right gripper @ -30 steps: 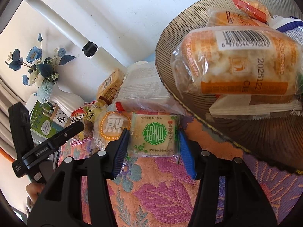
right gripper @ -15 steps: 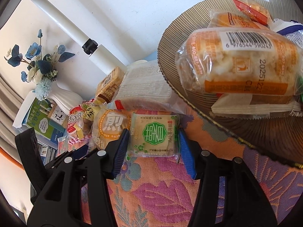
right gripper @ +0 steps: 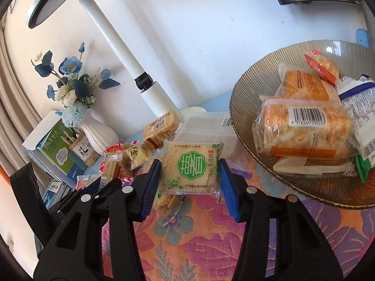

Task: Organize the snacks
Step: 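Grasp the brown wafer bar packet with the left tool while the right tool grasps the green-stamped cracker packet, then carry the wafer bar and cracker packet into the glass bowl and release both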

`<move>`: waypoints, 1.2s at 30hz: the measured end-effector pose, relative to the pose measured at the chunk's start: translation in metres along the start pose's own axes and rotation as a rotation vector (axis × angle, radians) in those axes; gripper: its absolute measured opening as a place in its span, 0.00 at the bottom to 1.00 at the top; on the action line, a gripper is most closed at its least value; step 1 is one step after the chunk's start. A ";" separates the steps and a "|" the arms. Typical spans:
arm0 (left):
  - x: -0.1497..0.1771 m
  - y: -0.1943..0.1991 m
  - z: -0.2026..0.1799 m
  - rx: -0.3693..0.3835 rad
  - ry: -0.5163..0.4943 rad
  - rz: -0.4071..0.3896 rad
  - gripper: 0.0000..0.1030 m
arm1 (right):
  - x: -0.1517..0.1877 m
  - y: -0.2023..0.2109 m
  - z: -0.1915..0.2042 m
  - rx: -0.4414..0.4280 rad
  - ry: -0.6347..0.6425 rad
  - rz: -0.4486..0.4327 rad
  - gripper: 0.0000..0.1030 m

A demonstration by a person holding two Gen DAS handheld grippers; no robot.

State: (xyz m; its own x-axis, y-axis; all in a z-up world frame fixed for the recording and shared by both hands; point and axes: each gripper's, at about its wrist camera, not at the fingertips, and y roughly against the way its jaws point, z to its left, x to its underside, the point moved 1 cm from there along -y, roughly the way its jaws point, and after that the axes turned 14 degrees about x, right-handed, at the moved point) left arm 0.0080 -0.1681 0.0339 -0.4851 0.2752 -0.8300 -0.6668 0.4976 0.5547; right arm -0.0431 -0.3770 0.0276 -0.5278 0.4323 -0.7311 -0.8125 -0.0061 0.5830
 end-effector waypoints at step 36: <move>-0.168 -0.060 -0.130 0.511 -0.028 0.114 0.62 | -0.162 0.048 -0.114 0.403 -0.138 -0.044 0.69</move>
State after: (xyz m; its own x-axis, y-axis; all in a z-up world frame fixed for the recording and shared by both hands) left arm 0.0558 -0.3506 0.1473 -0.5187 0.3696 -0.7710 -0.2462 0.7990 0.5487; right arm -0.0250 -0.5497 0.1340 -0.4349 0.5411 -0.7198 -0.6573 0.3557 0.6644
